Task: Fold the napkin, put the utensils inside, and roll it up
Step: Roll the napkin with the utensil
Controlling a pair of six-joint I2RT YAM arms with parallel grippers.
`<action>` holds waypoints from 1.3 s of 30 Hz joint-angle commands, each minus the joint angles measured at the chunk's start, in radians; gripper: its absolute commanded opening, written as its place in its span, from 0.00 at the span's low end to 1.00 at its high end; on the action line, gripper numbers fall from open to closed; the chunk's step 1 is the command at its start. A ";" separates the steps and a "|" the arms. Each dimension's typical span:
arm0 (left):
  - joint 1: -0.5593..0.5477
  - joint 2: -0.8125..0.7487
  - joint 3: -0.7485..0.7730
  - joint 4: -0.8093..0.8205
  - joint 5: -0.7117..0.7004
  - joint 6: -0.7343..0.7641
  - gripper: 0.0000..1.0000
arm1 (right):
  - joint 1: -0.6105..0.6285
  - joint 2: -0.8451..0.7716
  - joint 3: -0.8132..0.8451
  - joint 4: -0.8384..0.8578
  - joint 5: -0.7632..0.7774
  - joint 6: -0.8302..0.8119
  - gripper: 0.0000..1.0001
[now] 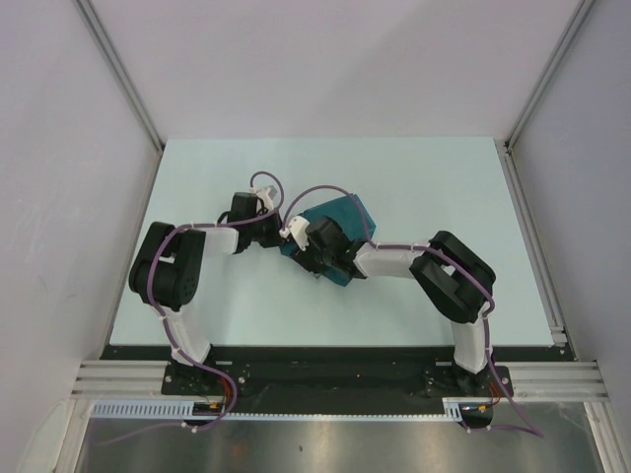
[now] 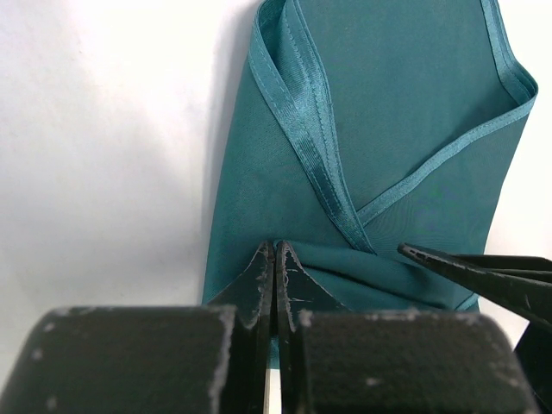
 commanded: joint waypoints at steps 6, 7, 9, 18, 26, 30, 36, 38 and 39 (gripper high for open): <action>0.008 -0.004 0.017 0.003 -0.006 0.013 0.14 | -0.090 0.101 0.080 -0.236 -0.286 0.104 0.45; 0.008 -0.010 0.017 0.006 -0.009 0.012 0.21 | -0.094 0.106 0.081 -0.249 -0.325 0.116 0.42; 0.010 -0.039 0.014 0.011 -0.028 0.006 0.41 | -0.110 0.118 0.078 -0.262 -0.359 0.124 0.38; 0.023 -0.171 -0.073 0.037 -0.075 -0.010 0.85 | -0.153 0.138 0.066 -0.297 -0.507 0.154 0.33; 0.033 -0.152 -0.115 0.066 0.004 -0.019 0.89 | -0.163 0.128 0.040 -0.285 -0.582 0.159 0.33; 0.033 -0.115 -0.099 0.077 0.001 -0.028 0.88 | -0.165 0.120 0.029 -0.279 -0.597 0.159 0.33; 0.036 -0.046 -0.050 0.086 0.029 -0.043 0.75 | -0.165 0.112 0.026 -0.279 -0.605 0.156 0.33; 0.036 -0.023 -0.029 0.075 0.043 -0.040 0.68 | -0.165 0.112 0.024 -0.280 -0.603 0.156 0.33; 0.036 -0.018 -0.027 0.075 0.053 -0.042 0.65 | -0.165 0.112 0.024 -0.280 -0.602 0.154 0.33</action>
